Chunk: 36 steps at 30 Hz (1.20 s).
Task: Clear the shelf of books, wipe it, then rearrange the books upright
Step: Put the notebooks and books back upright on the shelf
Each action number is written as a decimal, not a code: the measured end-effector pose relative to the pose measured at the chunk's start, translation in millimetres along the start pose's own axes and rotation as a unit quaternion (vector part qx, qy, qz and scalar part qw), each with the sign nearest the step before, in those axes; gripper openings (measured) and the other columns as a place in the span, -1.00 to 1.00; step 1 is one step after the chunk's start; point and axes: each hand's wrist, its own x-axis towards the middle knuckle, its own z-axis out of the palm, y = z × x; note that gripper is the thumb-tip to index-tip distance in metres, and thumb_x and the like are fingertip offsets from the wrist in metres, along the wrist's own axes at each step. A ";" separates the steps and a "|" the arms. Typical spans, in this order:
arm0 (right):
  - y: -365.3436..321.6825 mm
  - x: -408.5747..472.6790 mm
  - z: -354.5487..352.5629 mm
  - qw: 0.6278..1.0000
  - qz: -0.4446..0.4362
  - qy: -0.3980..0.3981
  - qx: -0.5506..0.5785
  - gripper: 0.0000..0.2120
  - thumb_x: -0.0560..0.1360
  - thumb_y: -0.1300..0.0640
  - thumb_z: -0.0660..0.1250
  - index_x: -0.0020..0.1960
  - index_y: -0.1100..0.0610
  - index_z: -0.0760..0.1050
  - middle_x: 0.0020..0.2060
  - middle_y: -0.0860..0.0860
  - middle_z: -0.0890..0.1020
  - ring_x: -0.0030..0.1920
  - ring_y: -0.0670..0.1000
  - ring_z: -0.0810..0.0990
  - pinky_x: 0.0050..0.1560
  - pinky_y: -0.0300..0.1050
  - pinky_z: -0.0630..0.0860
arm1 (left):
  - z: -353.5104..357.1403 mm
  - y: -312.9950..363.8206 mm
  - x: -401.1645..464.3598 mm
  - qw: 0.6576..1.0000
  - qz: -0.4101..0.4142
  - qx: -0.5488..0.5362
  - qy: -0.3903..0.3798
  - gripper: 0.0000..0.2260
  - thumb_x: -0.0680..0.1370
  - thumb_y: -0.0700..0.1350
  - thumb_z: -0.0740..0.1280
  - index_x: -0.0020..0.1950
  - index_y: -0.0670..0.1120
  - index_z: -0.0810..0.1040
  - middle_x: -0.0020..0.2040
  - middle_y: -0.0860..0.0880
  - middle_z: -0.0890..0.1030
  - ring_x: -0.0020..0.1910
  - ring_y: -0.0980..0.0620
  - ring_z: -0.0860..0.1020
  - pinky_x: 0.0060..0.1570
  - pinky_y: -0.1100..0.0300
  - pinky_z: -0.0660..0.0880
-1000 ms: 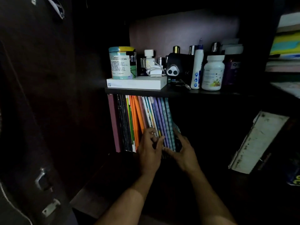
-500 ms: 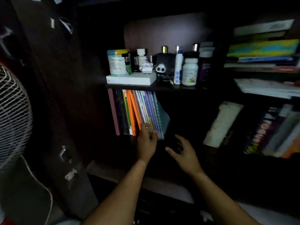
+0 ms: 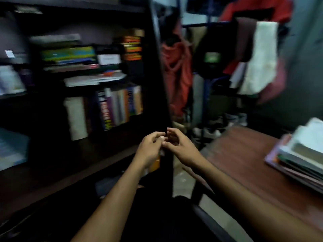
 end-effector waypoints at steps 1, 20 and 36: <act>6.9 -9.3 -24.3 1.000 0.012 0.023 -0.013 -0.45 0.54 0.05 0.45 0.47 0.12 0.38 0.30 0.03 0.57 0.30 -0.06 0.55 0.37 0.00 0.48 | 22.8 7.3 1.3 0.999 0.005 0.007 -0.034 -0.81 0.55 0.06 0.30 0.13 0.16 0.61 0.14 0.02 0.69 0.12 0.02 0.65 0.15 -0.01 0.57; 133.0 -177.4 -219.2 0.918 0.244 0.285 -0.130 -0.50 0.52 0.01 0.46 0.40 0.09 0.44 0.31 0.06 0.53 0.34 0.04 0.48 0.28 -0.22 0.34 | 252.7 53.2 -5.1 0.926 0.076 0.124 -0.349 -0.59 0.66 -0.18 0.28 0.51 -0.06 0.37 0.41 -0.01 0.48 0.35 0.13 0.46 0.32 0.25 0.37; 193.7 -207.3 -279.4 0.790 0.226 0.549 0.155 -0.31 0.24 -0.12 0.41 0.37 -0.01 0.50 0.21 -0.09 0.66 0.27 -0.05 0.57 0.44 0.11 0.40 | 378.7 36.8 52.0 0.938 0.043 0.201 -0.278 -0.70 0.64 -0.09 0.24 0.37 0.11 0.43 0.22 0.03 0.62 0.22 -0.08 0.57 0.17 0.04 0.51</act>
